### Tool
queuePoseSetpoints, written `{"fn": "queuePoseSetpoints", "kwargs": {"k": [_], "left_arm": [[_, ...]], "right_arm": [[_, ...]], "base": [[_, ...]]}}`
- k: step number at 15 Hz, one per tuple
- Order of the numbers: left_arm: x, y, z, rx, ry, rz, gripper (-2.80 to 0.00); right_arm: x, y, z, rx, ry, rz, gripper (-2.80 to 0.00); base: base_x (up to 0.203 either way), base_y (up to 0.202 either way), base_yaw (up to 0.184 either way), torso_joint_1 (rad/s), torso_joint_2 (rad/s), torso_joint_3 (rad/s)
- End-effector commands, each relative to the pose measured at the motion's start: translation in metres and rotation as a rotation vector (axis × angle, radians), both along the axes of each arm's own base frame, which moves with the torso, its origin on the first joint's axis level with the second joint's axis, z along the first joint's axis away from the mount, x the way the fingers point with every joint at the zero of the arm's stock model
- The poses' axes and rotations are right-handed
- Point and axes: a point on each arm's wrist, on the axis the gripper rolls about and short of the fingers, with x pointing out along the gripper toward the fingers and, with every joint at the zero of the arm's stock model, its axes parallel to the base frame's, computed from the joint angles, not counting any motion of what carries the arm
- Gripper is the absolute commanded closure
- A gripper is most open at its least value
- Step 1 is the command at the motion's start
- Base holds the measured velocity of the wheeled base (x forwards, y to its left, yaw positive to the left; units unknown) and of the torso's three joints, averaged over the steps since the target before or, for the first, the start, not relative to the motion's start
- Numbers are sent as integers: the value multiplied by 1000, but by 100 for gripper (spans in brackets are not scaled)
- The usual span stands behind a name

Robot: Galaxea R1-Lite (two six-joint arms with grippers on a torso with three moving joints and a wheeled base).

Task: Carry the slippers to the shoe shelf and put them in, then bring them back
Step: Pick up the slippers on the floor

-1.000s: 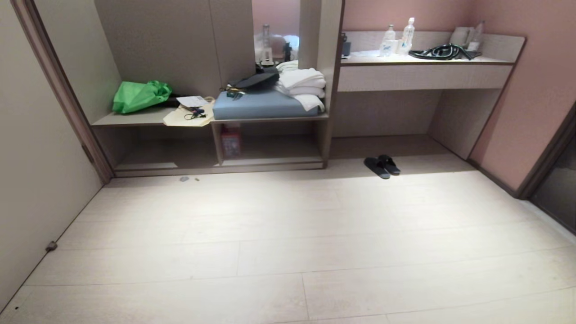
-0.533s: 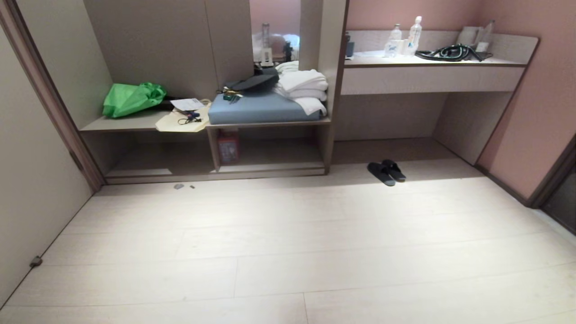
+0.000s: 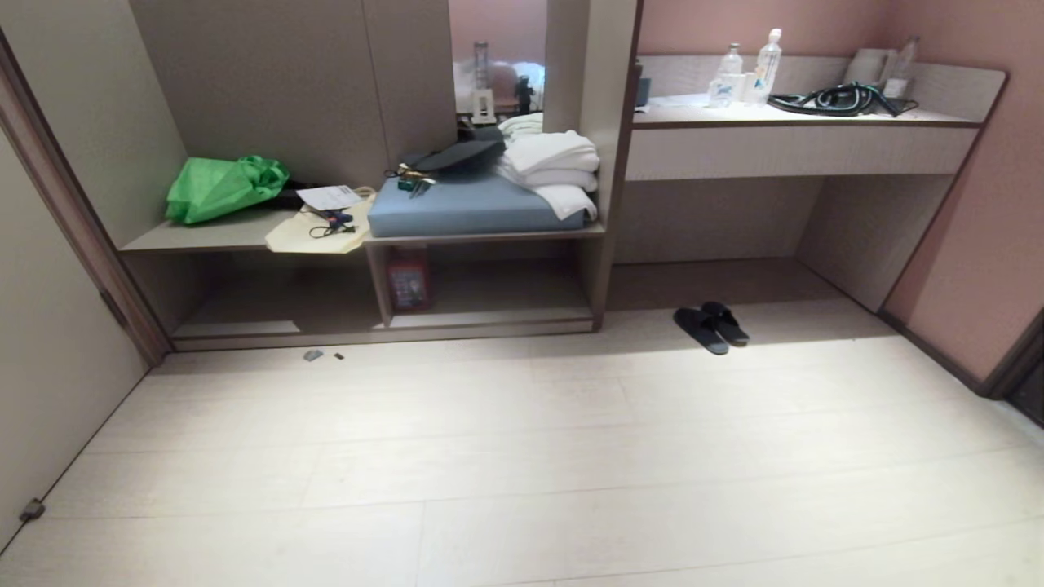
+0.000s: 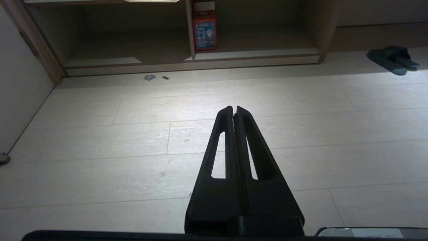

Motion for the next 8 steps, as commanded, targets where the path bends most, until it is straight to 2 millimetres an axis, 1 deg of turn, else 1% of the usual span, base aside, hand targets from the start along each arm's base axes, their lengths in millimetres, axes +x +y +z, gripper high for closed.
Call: {"fn": "queuePoseSetpoints", "kwargs": {"k": [1, 8], "left_arm": [[0, 0, 0, 0, 1, 1, 0], [0, 0, 0, 0, 0, 0, 0]], "right_arm": [[0, 0, 0, 0, 1, 1, 0], [0, 0, 0, 0, 1, 1, 0]], "base": [[195, 0, 0, 2, 1, 1], [195, 0, 1, 3, 3, 3]]}}
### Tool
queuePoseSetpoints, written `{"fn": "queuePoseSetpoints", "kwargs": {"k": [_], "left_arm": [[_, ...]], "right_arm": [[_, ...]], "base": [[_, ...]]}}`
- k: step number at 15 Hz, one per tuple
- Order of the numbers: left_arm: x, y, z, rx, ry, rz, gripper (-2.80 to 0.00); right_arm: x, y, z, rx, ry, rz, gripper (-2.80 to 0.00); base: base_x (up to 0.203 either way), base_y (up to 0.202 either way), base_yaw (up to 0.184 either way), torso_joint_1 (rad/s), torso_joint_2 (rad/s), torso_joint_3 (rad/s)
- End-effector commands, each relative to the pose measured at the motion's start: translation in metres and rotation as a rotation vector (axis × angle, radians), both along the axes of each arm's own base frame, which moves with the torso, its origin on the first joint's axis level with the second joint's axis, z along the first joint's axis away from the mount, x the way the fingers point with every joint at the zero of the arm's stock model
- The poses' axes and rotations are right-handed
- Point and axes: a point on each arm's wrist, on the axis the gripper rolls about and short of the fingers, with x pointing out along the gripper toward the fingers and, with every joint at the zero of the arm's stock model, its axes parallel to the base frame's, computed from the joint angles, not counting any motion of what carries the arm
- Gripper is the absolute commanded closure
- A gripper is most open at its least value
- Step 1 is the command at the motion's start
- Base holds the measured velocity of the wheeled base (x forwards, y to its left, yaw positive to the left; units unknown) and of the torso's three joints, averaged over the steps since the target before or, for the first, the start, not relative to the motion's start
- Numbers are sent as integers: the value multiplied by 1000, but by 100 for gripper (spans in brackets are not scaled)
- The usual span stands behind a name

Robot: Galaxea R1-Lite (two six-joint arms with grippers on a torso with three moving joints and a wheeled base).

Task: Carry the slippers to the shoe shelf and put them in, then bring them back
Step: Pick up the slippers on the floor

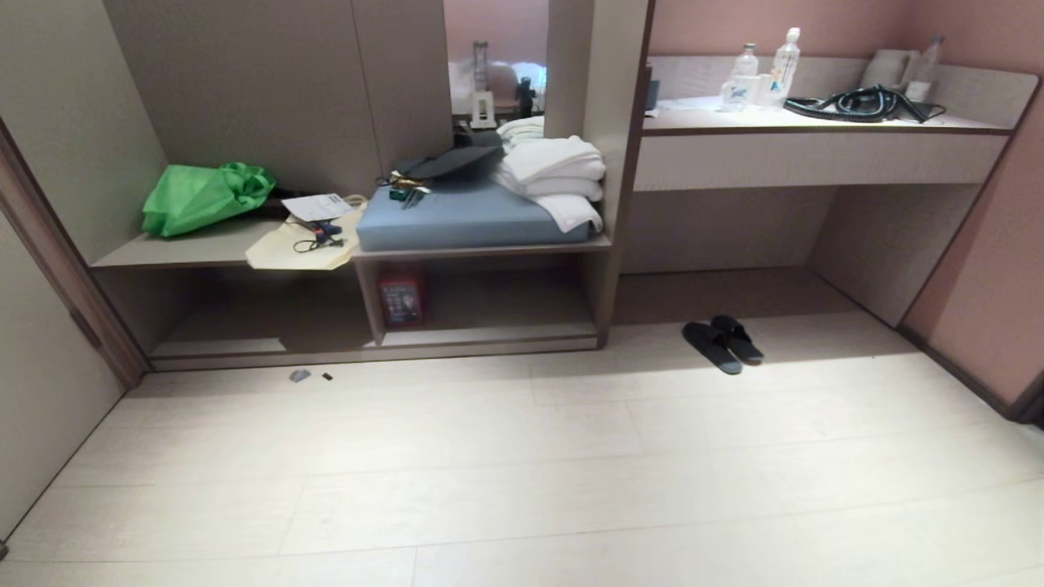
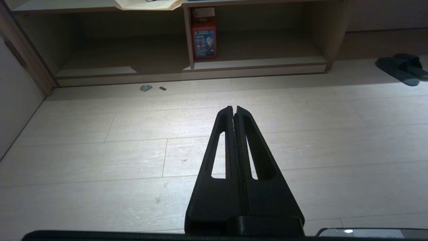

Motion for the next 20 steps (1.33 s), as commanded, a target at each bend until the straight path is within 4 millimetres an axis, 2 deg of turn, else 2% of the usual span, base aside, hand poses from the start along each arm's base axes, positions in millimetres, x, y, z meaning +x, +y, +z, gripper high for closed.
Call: {"fn": "queuePoseSetpoints", "kwargs": {"k": [1, 14, 20], "left_arm": [[0, 0, 0, 0, 0, 0, 0], [0, 0, 0, 0, 0, 0, 0], [0, 0, 0, 0, 2, 0, 0]], "right_arm": [[0, 0, 0, 0, 1, 0, 0], [0, 0, 0, 0, 3, 0, 0], [0, 0, 0, 0, 2, -2, 0]], "base": [[195, 0, -5, 2, 3, 0], [197, 0, 4, 3, 4, 3], [197, -7, 115, 3, 2, 1]]}}
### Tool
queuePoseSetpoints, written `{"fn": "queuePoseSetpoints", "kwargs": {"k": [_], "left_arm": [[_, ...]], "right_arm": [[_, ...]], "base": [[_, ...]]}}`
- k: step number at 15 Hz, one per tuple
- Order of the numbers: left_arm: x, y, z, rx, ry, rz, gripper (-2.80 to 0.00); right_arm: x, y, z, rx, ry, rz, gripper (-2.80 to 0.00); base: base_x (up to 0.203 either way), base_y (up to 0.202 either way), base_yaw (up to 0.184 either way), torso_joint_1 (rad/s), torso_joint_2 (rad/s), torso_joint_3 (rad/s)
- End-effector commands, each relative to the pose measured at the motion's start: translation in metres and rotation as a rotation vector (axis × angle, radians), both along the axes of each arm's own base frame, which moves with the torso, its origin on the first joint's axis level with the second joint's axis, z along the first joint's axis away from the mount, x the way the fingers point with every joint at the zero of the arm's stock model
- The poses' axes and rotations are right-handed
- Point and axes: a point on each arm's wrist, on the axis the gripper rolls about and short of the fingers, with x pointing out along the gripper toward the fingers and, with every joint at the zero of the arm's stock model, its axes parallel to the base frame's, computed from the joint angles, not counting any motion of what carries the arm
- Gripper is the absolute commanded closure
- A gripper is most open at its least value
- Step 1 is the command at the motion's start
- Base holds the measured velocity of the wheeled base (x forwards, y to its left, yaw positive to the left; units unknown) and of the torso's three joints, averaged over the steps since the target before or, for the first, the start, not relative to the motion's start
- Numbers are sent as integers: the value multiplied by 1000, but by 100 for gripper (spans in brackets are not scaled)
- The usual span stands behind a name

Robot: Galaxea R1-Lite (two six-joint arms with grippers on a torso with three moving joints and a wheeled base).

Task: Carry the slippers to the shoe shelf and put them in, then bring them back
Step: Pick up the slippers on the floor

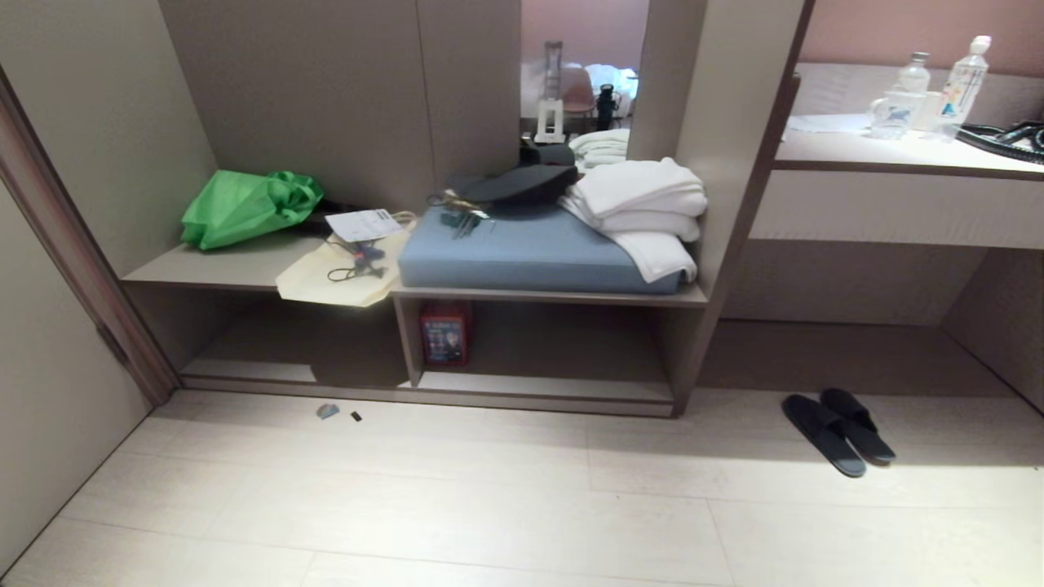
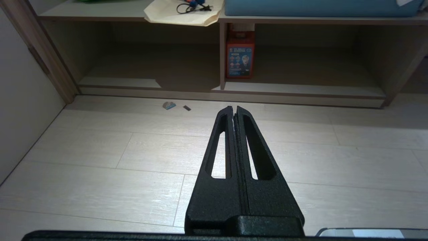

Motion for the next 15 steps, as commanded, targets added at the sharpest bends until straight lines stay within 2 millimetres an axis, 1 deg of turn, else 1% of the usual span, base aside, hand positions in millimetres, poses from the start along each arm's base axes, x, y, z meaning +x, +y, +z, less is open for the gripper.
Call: {"fn": "queuePoseSetpoints", "kwargs": {"k": [1, 10, 15], "left_arm": [[0, 0, 0, 0, 0, 0, 0], [0, 0, 0, 0, 0, 0, 0], [0, 0, 0, 0, 0, 2, 0]], "right_arm": [[0, 0, 0, 0, 1, 0, 0], [0, 0, 0, -2, 1, 0, 0], [0, 0, 0, -2, 1, 1, 0]], "base": [[191, -4, 53, 3, 2, 5], [194, 0, 2, 2, 2, 4], [197, 1, -20, 4, 2, 5]]}}
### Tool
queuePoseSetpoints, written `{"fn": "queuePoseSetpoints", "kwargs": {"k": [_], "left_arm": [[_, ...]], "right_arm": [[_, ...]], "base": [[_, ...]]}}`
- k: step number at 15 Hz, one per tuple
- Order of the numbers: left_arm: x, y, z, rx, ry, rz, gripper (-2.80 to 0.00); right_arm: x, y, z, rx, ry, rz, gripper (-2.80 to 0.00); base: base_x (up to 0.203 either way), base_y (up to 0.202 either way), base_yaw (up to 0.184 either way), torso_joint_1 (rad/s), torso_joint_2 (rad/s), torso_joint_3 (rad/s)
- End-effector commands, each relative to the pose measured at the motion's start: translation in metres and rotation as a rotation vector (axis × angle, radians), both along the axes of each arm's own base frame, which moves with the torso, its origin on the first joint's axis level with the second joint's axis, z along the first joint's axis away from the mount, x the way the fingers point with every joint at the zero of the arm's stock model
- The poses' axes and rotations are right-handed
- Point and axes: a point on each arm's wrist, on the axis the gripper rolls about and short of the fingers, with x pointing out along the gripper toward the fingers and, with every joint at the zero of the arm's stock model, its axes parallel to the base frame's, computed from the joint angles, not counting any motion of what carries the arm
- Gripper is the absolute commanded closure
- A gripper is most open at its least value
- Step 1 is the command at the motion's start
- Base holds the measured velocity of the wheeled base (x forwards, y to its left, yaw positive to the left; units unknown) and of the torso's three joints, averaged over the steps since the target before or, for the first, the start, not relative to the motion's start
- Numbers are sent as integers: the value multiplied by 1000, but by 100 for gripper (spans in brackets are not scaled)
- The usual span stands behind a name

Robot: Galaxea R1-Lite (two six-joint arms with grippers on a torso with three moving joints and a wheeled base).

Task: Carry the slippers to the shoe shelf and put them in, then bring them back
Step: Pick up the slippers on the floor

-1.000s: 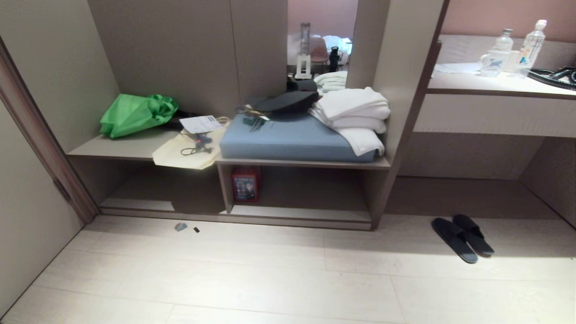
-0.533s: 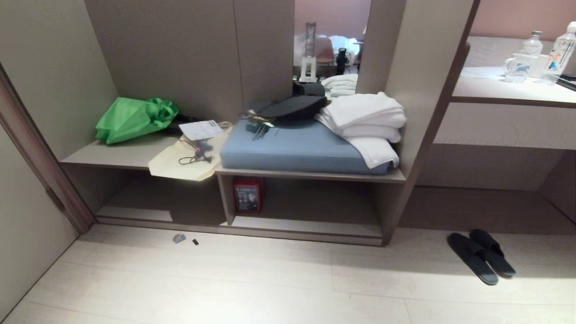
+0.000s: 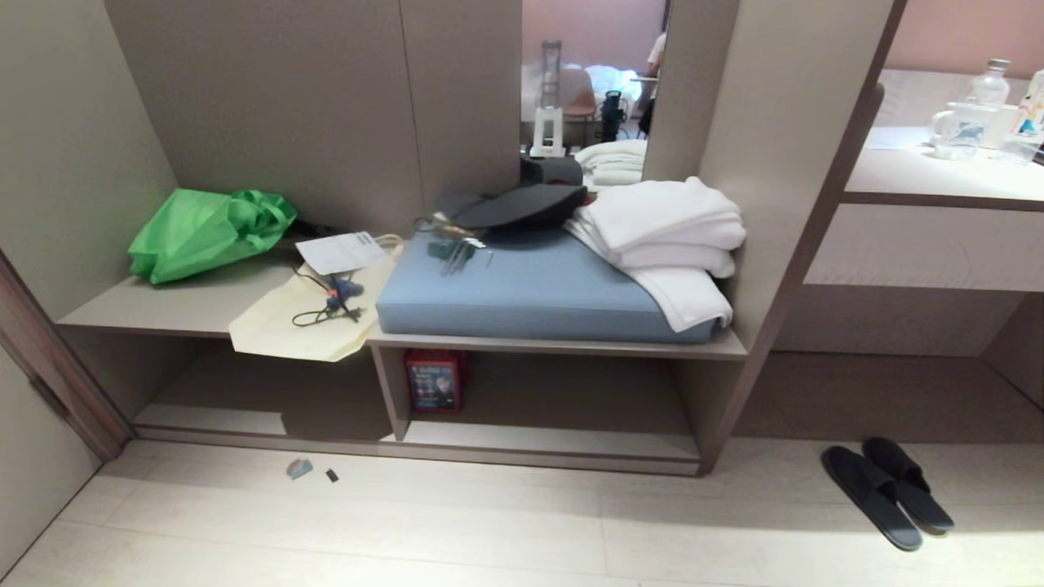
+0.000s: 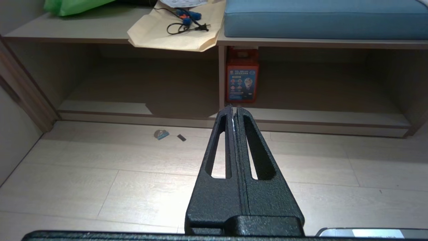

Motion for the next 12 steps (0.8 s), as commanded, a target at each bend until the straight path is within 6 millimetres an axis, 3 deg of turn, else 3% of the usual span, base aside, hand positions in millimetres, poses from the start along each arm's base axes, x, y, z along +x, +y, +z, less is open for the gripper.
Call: {"fn": "queuePoseSetpoints", "kwargs": {"k": [1, 6, 12], "left_arm": [[0, 0, 0, -1, 1, 0, 0], [0, 0, 0, 1, 2, 0, 0], [0, 0, 0, 1, 1, 0, 0]], "right_arm": [[0, 0, 0, 0, 1, 0, 0], [0, 0, 0, 0, 1, 0, 0], [0, 0, 0, 7, 1, 0, 0]], "base": [[200, 0, -6, 2, 2, -2], [169, 0, 0, 4, 2, 4], [0, 0, 0, 0, 0, 0]]}}
